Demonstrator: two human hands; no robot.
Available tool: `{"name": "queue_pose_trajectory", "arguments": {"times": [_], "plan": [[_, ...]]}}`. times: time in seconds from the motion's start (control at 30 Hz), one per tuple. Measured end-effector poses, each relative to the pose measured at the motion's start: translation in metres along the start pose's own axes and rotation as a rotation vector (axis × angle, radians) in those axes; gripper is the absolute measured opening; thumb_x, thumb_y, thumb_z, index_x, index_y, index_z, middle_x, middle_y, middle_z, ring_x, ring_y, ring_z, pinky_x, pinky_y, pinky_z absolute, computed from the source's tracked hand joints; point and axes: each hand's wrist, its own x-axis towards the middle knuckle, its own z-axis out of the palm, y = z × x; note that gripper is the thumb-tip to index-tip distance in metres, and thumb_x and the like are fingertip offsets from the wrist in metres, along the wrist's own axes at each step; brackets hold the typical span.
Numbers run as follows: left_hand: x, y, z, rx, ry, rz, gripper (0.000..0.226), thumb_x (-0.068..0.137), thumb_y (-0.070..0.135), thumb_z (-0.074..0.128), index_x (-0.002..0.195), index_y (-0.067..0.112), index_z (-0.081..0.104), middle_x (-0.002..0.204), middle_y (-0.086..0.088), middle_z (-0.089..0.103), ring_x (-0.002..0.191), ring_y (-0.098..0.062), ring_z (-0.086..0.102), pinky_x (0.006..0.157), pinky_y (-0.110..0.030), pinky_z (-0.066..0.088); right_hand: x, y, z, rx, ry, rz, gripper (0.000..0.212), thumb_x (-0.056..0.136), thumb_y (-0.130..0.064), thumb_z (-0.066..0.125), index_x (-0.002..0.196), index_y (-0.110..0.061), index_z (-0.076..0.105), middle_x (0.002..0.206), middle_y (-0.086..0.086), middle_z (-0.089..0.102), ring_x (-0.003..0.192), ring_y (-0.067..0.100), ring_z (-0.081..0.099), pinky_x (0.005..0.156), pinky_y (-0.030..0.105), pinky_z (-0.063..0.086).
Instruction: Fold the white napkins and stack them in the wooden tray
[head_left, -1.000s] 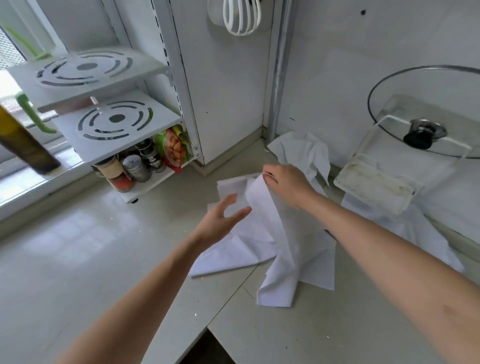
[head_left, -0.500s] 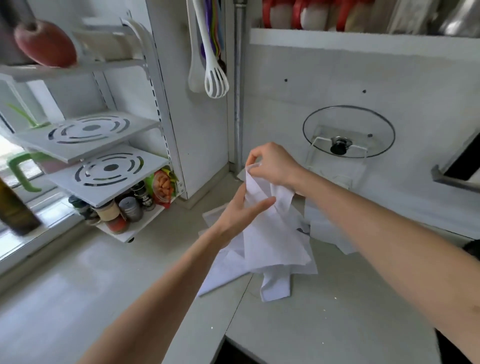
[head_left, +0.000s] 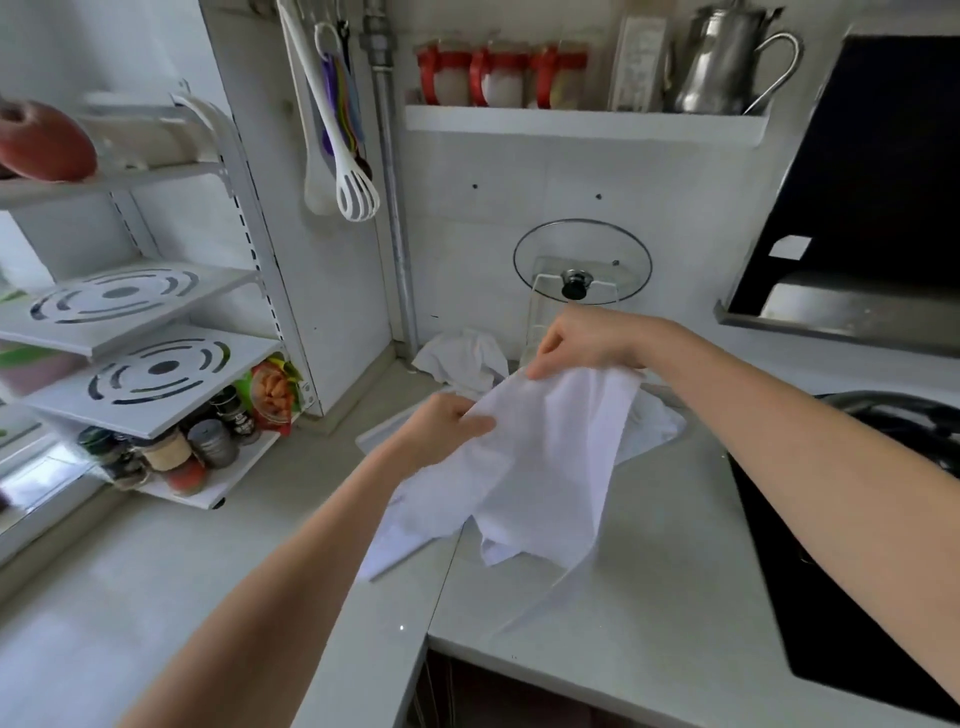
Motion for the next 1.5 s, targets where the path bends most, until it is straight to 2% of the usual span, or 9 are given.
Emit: {"name": "queue_pose_trajectory", "arguments": {"times": [0.2, 0.37, 0.57, 0.8, 0.9, 1.0, 1.13, 1.2, 1.5], "plan": [[0.004, 0.012, 0.021, 0.503, -0.426, -0.107, 0.048, 0.082, 0.065, 0.058, 0.092, 0.018, 0.061, 0.086, 0.009, 0.056, 0.076, -0.012, 0.052, 0.066, -0.022, 0.037, -0.04, 0.05, 0.007, -0.121, -0.523, 0.267, 0.034, 0.072, -0.036, 0.081, 0.096, -0.014, 0.074, 0.091, 0.002, 0.075, 0.083, 0.02, 0.072, 0.074, 0.031, 0.058], [0.009, 0.029, 0.051, 0.673, -0.591, -0.157, 0.043, 0.081, 0.056, 0.065, 0.102, 0.018, 0.064, 0.096, 0.003, 0.062, 0.088, -0.017, 0.059, 0.079, -0.028, 0.045, -0.056, 0.106, 0.03, -0.277, -0.563, 0.308, 0.02, 0.074, -0.037, 0.079, 0.087, -0.024, 0.07, 0.078, -0.013, 0.067, 0.07, 0.006, 0.064, 0.066, 0.019, 0.053], [0.047, 0.066, 0.079, 0.655, 0.195, 0.031, 0.02, 0.089, 0.004, 0.047, 0.089, 0.013, 0.064, 0.089, -0.013, 0.063, 0.086, -0.033, 0.058, 0.063, -0.029, 0.037, -0.043, 0.165, 0.044, -0.204, 0.191, 0.208, 0.021, 0.093, -0.019, 0.053, 0.109, -0.006, 0.055, 0.112, 0.005, 0.055, 0.103, 0.027, 0.055, 0.078, 0.034, 0.043], [0.062, 0.087, 0.069, 0.991, 0.62, 0.765, 0.06, 0.074, -0.007, 0.022, 0.105, 0.004, 0.072, 0.108, -0.009, 0.072, 0.105, -0.027, 0.067, 0.098, -0.053, 0.045, -0.073, 0.187, 0.024, -0.852, 0.701, -0.317, 0.037, 0.065, 0.016, 0.053, 0.097, 0.004, 0.068, 0.117, 0.02, 0.065, 0.102, 0.032, 0.066, 0.089, 0.039, 0.051], [0.062, 0.069, 0.082, 1.043, 0.467, 0.923, 0.046, 0.076, -0.009, 0.036, 0.104, 0.0, 0.072, 0.106, -0.015, 0.071, 0.099, -0.03, 0.069, 0.09, -0.047, 0.051, -0.09, 0.198, 0.045, -1.007, 0.574, -0.357, 0.046, 0.072, 0.005, 0.033, 0.094, -0.003, 0.072, 0.109, 0.016, 0.069, 0.096, 0.027, 0.069, 0.087, 0.035, 0.053], [0.046, 0.048, 0.108, 0.991, 0.179, 0.88, 0.048, 0.065, -0.015, 0.074, 0.11, 0.002, 0.07, 0.111, -0.015, 0.069, 0.097, -0.032, 0.069, 0.08, -0.04, 0.056, -0.104, 0.217, 0.085, -0.834, 0.426, -0.259, 0.04, 0.074, 0.005, 0.058, 0.113, 0.003, 0.067, 0.118, 0.018, 0.065, 0.103, 0.026, 0.067, 0.089, 0.034, 0.052], [0.018, 0.015, 0.149, 0.939, -0.284, 0.443, 0.045, 0.101, 0.01, 0.036, 0.144, 0.021, 0.041, 0.143, -0.011, 0.044, 0.13, -0.027, 0.044, 0.106, -0.033, 0.033, -0.121, 0.239, 0.146, -0.633, 0.056, -0.028, 0.057, 0.099, -0.012, 0.042, 0.151, -0.013, 0.02, 0.158, 0.001, 0.018, 0.143, 0.019, 0.025, 0.115, 0.028, 0.022], [0.008, -0.002, 0.169, 0.964, -0.381, 0.356, 0.052, 0.098, 0.002, 0.033, 0.146, 0.024, 0.038, 0.143, -0.009, 0.042, 0.13, -0.025, 0.043, 0.106, -0.029, 0.033, -0.128, 0.244, 0.174, -0.471, -0.044, 0.066, 0.052, 0.099, -0.036, 0.034, 0.15, -0.025, 0.028, 0.156, -0.008, 0.024, 0.142, 0.013, 0.027, 0.113, 0.025, 0.024], [-0.026, -0.044, 0.217, 0.882, -0.986, -0.015, 0.035, 0.096, 0.021, 0.051, 0.128, 0.005, 0.053, 0.123, -0.008, 0.052, 0.108, -0.028, 0.053, 0.09, -0.035, 0.043, -0.148, 0.244, 0.24, -0.14, -0.519, 0.26, 0.034, 0.088, -0.014, 0.058, 0.122, -0.008, 0.055, 0.123, 0.011, 0.053, 0.114, 0.029, 0.052, 0.09, 0.034, 0.043]]}}
